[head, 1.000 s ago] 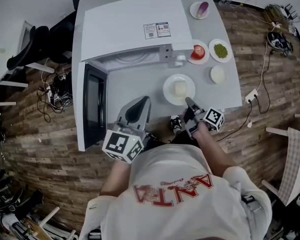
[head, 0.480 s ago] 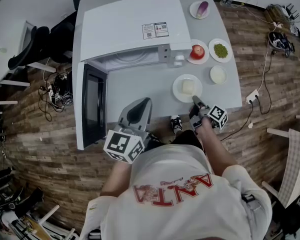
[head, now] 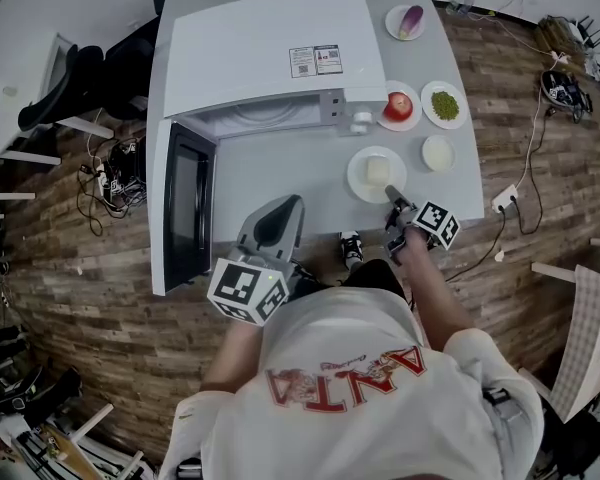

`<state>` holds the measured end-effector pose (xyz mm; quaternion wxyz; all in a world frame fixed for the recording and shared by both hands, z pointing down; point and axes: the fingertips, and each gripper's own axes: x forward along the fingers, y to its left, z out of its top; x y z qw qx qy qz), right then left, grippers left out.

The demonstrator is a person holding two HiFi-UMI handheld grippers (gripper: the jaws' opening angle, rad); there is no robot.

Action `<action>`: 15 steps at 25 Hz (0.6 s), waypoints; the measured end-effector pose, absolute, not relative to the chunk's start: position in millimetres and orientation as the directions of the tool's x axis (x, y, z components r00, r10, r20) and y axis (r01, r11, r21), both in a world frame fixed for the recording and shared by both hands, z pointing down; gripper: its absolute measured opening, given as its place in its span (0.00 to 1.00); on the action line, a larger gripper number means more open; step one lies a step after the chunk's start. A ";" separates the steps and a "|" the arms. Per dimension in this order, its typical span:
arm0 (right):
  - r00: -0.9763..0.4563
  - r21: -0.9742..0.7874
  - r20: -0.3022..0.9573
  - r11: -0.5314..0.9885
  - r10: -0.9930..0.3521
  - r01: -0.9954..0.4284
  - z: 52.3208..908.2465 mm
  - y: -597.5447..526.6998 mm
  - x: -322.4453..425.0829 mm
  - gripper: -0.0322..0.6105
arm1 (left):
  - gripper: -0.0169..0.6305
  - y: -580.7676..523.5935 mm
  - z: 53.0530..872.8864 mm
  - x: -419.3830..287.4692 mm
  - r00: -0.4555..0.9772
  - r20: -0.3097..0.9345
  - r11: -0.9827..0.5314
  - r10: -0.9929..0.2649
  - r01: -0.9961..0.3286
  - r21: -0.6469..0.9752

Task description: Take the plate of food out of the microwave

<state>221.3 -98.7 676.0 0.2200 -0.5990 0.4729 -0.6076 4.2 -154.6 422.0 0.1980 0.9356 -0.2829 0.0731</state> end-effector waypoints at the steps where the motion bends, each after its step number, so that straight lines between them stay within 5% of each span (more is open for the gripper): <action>1: -0.202 -0.817 0.542 -0.455 -0.816 -0.354 674.9 -99.6 219.3 0.21 | 0.04 -154.8 422.4 4.3 0.829 0.249 -0.761 -0.501 -0.559 0.330; 7: -0.275 -0.603 0.691 -0.323 -0.669 -0.730 679.5 -99.5 203.7 0.39 | 0.04 -154.7 423.5 8.0 0.832 0.249 -0.763 -0.495 -0.554 0.333; 15: -0.246 -0.323 0.829 -0.070 -0.502 -0.944 692.9 -82.9 194.7 0.45 | 0.04 -153.1 424.1 7.2 0.832 0.254 -0.762 -0.493 -0.554 0.336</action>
